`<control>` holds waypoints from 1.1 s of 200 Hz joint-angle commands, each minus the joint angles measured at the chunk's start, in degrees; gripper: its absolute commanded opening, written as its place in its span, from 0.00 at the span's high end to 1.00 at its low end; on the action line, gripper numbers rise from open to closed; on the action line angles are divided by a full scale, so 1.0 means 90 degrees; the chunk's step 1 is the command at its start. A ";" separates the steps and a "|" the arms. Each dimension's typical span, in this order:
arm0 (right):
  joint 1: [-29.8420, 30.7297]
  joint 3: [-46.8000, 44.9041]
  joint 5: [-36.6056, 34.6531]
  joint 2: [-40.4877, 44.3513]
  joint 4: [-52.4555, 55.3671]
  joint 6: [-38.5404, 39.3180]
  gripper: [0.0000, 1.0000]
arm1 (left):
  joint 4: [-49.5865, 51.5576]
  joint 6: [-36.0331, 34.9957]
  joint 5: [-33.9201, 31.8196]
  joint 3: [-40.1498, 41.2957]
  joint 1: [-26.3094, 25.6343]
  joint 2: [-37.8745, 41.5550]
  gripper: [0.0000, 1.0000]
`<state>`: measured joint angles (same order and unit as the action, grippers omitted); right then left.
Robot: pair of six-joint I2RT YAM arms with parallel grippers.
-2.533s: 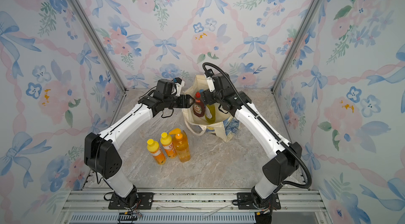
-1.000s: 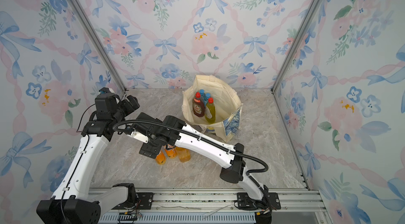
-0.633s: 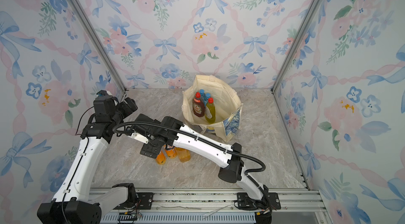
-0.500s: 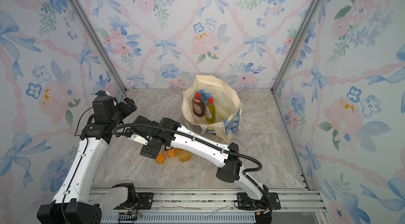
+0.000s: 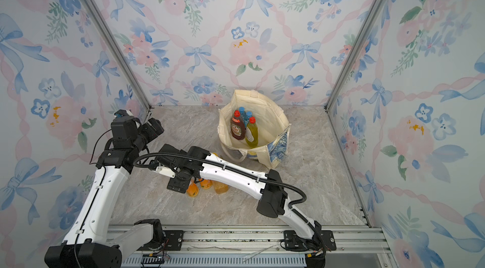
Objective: Pack dish soap into the shopping bag
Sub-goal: Pick up the bottle of dish soap at the center of the board.
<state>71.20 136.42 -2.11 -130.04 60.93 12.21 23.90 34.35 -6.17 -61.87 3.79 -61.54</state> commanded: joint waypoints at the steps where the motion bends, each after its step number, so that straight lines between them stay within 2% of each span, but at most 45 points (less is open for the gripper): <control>1: -0.0137 -0.0178 0.0156 0.0035 -0.0013 -0.0077 0.22 | -0.0078 -0.0037 -0.0009 0.0080 0.0032 0.0139 0.02; 35: -0.0157 -0.0301 0.0154 0.0053 -0.0060 -0.0051 0.24 | -0.0079 -0.0011 0.0023 0.0086 0.0033 0.0114 0.02; 112: -0.0119 -0.0295 0.0215 0.0171 -0.0097 -0.0027 0.51 | -0.0112 0.0003 0.0200 -0.0082 0.0034 -0.0090 0.02; 151: -0.0013 -0.0314 0.0225 0.0239 -0.0156 0.0068 0.71 | -0.0103 -0.0016 0.0208 -0.0140 0.0033 -0.0054 0.02; 186: 0.0065 -0.0229 0.0234 0.0375 -0.0184 0.0163 1.00 | -0.0102 -0.0028 0.0206 -0.0141 0.0028 -0.0024 0.02; 220: 0.0077 -0.0110 0.0425 0.0707 -0.0248 0.0224 1.00 | -0.0105 -0.0065 0.0266 -0.0202 0.0028 -0.0100 0.02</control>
<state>71.11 134.96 -0.38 -129.32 57.98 13.43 23.75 34.35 -4.86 -61.93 3.79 -62.11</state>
